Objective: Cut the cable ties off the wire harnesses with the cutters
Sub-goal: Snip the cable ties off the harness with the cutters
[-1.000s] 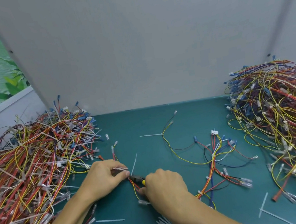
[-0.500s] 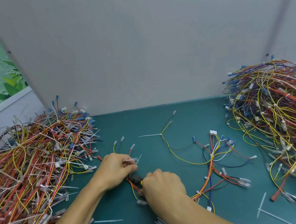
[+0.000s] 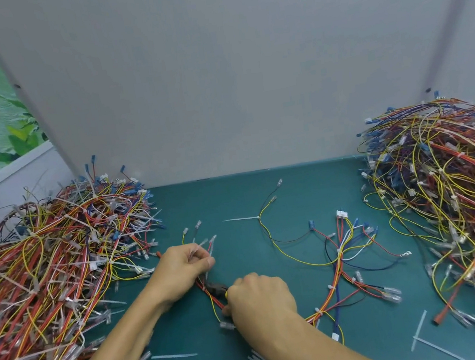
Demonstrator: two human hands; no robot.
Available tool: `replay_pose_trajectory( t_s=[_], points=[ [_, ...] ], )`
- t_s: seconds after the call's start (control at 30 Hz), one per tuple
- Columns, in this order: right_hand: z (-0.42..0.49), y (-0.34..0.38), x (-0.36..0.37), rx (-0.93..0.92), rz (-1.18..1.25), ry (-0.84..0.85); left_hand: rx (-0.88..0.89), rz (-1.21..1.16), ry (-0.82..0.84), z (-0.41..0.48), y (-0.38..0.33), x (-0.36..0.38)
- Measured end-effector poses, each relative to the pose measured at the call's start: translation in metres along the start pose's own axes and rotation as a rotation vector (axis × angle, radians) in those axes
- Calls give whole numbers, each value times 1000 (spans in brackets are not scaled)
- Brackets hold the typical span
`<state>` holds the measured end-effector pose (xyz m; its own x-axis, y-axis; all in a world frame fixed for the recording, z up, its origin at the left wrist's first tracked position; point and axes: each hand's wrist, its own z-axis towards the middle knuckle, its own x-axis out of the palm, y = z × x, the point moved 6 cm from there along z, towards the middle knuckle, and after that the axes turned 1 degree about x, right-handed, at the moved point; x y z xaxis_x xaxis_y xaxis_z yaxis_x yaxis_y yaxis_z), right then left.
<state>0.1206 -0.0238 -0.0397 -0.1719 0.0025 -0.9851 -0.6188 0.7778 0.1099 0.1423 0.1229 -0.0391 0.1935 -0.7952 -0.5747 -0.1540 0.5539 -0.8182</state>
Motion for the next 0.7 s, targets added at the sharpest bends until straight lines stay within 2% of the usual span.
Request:
replay_pose_trajectory(
  t_s=[0.2, 0.33, 0.53, 0.7],
  points=[
    [-1, -10, 2, 19, -3, -49, -149, -578, -129, -3, -7, -3],
    [-10, -42, -10, 96, 14, -175, -185, -921, -143, -6, -18, -9],
    [-2, -91, -34, 232, 1, -363, -260, -1018, -87, -5, -24, 8],
    [33, -105, -36, 274, 46, -388, -374, -974, -100, -1, -18, 31]
  ],
)
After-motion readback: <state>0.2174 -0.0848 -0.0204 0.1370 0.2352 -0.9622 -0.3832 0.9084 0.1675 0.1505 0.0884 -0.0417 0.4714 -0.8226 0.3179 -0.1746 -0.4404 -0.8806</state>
